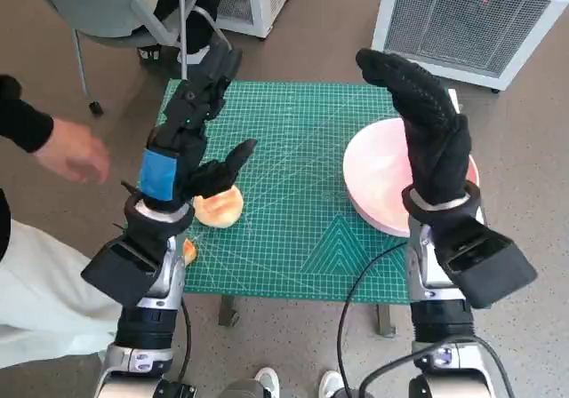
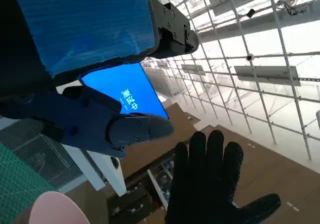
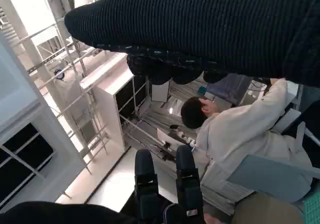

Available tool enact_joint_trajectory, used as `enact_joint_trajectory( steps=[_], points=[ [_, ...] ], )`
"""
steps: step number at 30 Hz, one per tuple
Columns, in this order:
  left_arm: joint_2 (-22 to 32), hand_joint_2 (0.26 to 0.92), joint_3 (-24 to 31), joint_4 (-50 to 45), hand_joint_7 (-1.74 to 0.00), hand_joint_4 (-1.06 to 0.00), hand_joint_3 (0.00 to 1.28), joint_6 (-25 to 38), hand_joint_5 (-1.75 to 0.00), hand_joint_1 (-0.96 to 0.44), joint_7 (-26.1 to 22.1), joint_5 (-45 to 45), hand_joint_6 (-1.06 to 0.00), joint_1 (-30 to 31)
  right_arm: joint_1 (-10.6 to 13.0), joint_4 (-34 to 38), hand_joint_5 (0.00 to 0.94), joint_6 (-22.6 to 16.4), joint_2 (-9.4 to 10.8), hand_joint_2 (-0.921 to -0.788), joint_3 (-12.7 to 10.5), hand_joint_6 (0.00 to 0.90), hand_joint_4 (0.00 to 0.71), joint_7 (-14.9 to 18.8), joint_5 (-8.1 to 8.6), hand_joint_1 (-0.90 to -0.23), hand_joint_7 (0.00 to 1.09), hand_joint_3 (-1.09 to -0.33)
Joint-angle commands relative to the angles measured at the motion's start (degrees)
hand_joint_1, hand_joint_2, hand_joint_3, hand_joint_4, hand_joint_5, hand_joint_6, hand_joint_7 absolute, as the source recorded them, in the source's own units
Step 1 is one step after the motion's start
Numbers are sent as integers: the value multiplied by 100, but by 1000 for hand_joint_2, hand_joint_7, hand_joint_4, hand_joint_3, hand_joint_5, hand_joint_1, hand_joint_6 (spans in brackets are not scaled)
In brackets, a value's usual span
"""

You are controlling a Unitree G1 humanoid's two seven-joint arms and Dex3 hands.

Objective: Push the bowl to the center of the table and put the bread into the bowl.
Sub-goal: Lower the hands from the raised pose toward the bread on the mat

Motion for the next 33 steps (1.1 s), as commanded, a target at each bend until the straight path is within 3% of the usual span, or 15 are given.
enact_joint_trajectory(
  steps=[1,5,9,14,21,28,33],
  points=[
    [39,921,18,-57,-17,-293,383,33,0,-433,-53,-67,-345,-69,154,85,68,12,-13,-921,-19,-1,324,39,54,-575,731,-783],
    [31,921,8,-79,-17,-293,383,46,0,-432,-67,-79,-345,-51,156,186,69,-53,-105,-921,-105,-1,326,69,92,-571,733,-782],
    [17,921,-12,-146,-16,-293,384,78,0,-430,-60,-70,-346,-16,74,580,68,-268,-338,-921,-355,-1,327,81,135,-571,732,-778],
    [21,921,-17,-200,-16,-294,384,88,0,-429,-78,-97,-346,38,-81,1259,67,-609,-614,-921,-741,-1,331,-532,-304,-576,732,-791],
    [7,921,-13,-179,-15,-295,378,83,-1,-416,-118,-161,-346,63,-158,1954,67,-702,-815,-921,-1059,-1,329,-1350,-604,-540,738,-838],
    [-28,921,-15,-171,-15,-297,373,96,-2,-414,-126,-186,-346,77,-214,2806,75,-724,-980,-921,-1268,-1,330,-1964,-684,-526,787,-840],
    [-46,921,-6,-174,-15,-297,372,84,-1,-413,-93,-139,-346,91,-260,3487,72,-712,-1108,-921,-1363,-1,318,-2174,-651,-524,796,-837]
  ],
)
